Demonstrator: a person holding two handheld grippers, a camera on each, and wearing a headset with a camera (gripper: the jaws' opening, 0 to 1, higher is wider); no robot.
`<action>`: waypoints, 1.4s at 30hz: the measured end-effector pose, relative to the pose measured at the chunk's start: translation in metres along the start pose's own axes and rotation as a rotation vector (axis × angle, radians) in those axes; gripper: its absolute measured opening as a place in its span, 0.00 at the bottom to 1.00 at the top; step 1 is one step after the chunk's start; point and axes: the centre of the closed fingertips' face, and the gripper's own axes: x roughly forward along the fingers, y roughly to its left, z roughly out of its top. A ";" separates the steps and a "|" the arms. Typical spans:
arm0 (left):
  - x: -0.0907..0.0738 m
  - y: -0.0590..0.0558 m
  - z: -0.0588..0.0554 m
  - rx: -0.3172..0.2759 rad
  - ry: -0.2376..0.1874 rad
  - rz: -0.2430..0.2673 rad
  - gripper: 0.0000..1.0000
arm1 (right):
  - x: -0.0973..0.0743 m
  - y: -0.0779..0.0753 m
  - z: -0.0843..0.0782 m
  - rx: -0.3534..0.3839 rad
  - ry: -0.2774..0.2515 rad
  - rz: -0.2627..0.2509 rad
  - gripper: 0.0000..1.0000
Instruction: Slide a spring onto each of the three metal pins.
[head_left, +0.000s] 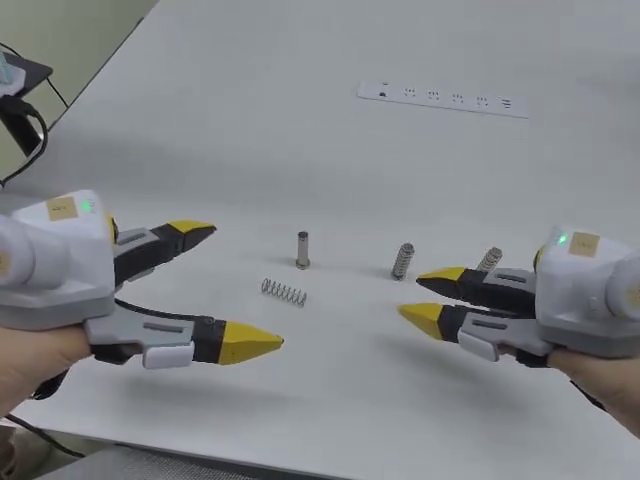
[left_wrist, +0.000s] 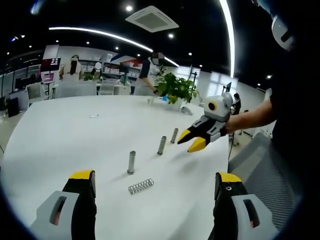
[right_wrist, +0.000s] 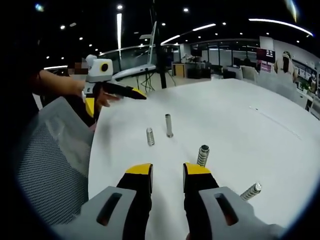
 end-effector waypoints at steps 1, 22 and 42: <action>0.000 0.000 0.000 -0.002 -0.003 0.001 0.97 | 0.003 0.002 0.003 -0.007 -0.002 0.007 0.22; 0.000 0.000 -0.001 -0.005 -0.004 0.000 0.96 | 0.061 0.044 0.042 -0.101 -0.030 0.128 0.21; -0.006 0.000 -0.005 -0.007 0.012 0.001 0.96 | 0.109 0.044 0.020 -0.100 0.051 0.122 0.18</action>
